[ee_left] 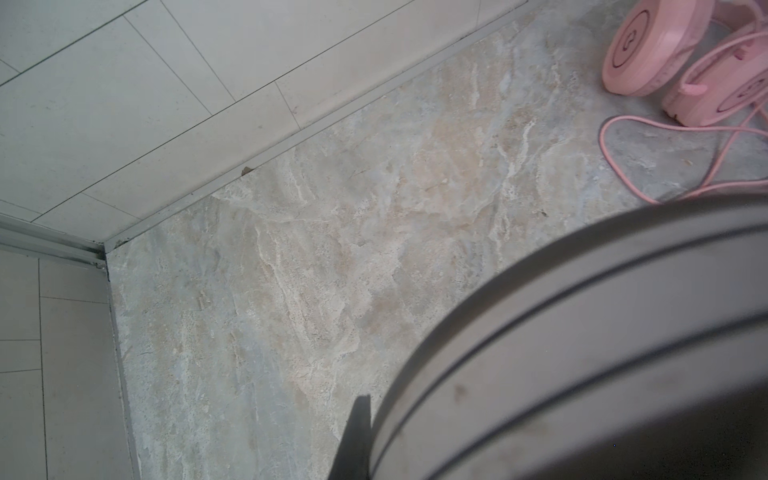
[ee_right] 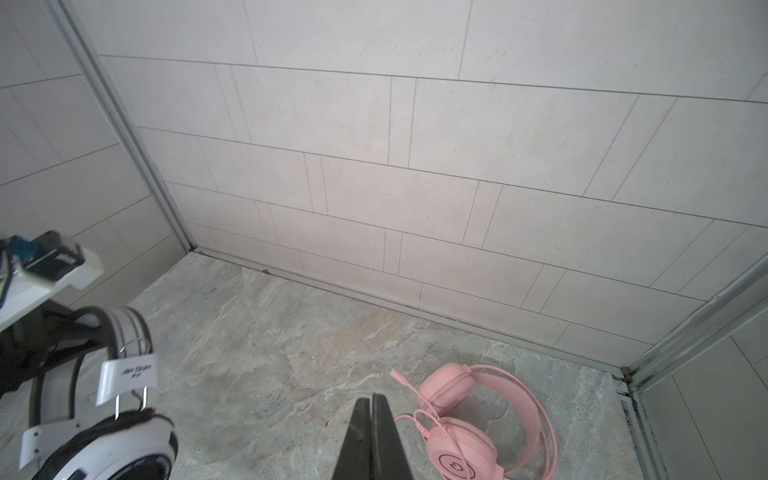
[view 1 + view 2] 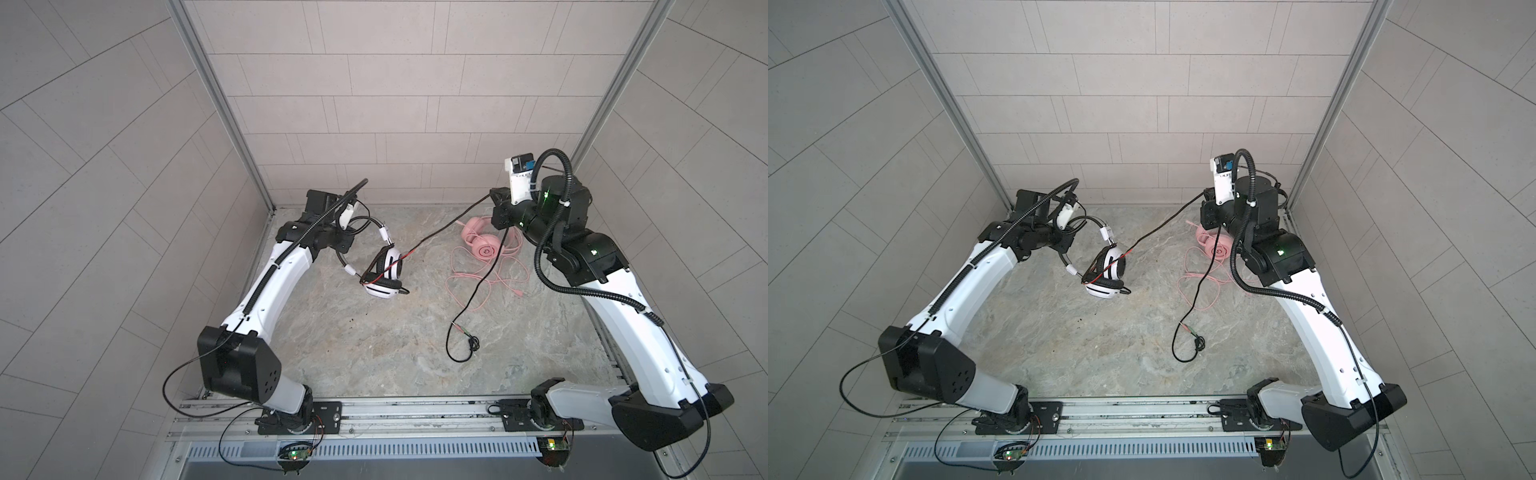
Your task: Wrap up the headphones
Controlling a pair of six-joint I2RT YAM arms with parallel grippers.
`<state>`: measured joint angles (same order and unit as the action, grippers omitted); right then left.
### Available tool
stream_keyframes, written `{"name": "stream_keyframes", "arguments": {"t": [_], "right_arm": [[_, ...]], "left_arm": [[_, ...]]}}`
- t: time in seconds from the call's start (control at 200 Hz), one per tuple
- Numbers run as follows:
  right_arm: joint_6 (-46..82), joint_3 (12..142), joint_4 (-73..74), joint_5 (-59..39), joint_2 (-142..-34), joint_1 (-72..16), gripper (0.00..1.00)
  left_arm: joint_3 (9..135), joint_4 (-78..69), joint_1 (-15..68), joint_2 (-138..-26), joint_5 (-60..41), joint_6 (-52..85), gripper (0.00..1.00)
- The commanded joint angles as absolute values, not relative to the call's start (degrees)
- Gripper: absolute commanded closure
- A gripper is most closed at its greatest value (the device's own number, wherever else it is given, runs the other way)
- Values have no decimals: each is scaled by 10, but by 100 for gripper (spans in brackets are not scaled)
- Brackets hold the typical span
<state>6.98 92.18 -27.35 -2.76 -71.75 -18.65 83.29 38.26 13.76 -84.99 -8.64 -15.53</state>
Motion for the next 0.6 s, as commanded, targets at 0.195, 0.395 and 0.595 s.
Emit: {"name": "stream_keyframes", "arguments": {"t": [0.195,0.395,0.595], "right_arm": [[164,953,-183,-108,-749,-81,100],[191,944,-160,-122,-775,-49,100],[211,900,-143,-137,-777,-27,100]], "left_arm": [[802,430,205,-796,-183,-157,100],[808,476,247,-805,-255,-180,100],[816,473,247,-793,-320,-161,100]]}}
